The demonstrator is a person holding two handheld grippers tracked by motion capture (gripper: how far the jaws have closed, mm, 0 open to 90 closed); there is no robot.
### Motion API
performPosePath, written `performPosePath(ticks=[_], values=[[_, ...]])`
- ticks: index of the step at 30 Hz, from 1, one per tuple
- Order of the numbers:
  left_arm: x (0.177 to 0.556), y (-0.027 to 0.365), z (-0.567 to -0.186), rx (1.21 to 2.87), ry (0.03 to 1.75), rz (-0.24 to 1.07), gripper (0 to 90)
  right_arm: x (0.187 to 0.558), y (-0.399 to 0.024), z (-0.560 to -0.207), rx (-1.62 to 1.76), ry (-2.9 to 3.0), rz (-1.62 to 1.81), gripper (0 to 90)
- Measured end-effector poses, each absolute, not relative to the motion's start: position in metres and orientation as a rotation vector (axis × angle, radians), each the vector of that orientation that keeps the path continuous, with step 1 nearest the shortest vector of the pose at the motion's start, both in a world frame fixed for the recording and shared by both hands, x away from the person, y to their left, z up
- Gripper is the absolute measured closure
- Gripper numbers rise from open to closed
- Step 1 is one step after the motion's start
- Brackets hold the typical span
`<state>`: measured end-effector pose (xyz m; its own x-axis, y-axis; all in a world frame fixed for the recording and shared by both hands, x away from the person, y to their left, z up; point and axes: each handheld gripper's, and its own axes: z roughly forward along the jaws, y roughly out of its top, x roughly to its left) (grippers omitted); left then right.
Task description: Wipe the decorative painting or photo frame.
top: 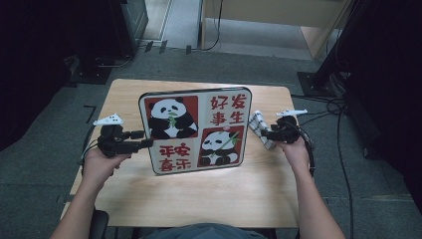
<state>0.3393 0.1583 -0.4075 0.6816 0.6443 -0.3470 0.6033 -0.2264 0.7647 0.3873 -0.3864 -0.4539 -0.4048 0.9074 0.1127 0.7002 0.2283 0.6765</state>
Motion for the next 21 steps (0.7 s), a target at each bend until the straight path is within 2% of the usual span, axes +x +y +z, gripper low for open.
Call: performPosePath(ticks=[21], values=[[0.336, 0.176, -0.407, 1.897, 0.989, 0.078, 34.9, 0.388, -0.390, -0.451, 1.503, 2.182, 0.983, 44.6]])
